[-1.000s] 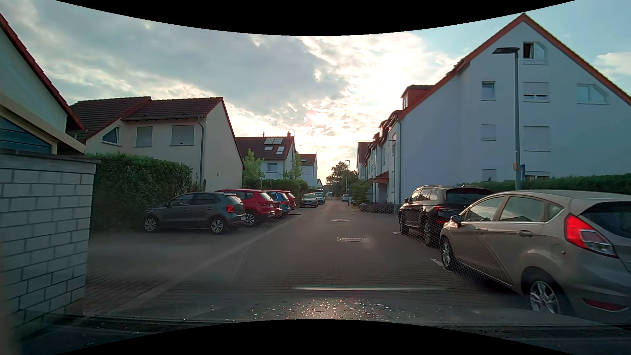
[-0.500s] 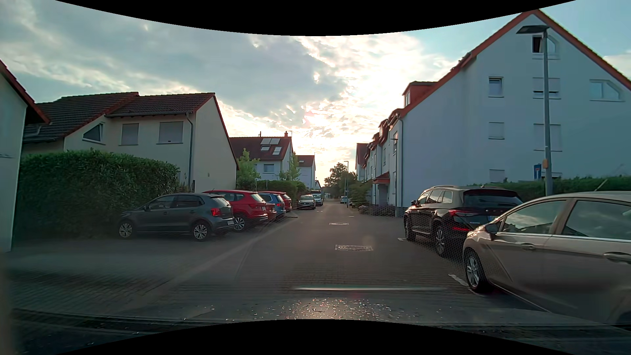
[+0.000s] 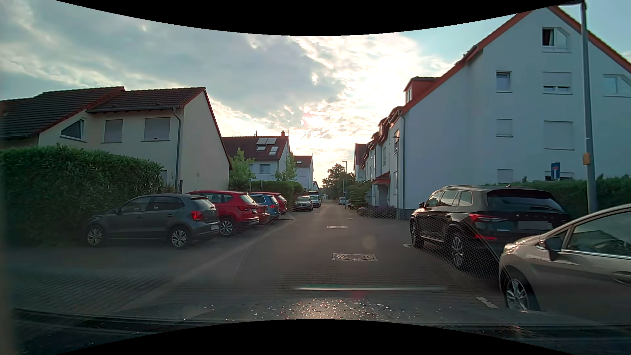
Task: Follow the waypoints while adhering to traffic rules and regulations
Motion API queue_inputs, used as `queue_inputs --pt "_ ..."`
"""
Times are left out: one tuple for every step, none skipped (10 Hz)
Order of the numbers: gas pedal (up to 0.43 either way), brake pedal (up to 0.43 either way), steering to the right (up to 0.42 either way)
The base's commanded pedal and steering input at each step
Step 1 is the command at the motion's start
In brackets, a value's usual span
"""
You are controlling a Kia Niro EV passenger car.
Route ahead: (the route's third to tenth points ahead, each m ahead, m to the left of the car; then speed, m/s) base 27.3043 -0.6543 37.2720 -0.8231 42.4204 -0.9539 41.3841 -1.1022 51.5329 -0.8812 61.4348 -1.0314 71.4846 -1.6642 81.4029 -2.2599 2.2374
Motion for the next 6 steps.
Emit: queue_inputs --pt "0.000 0.000 0.021" --pt "0.000 0.000 0.021" --pt "0.000 0.000 0.021" --pt "0.000 0.000 0.021" --pt "0.000 0.000 0.020" --pt "0.000 0.000 0.020"
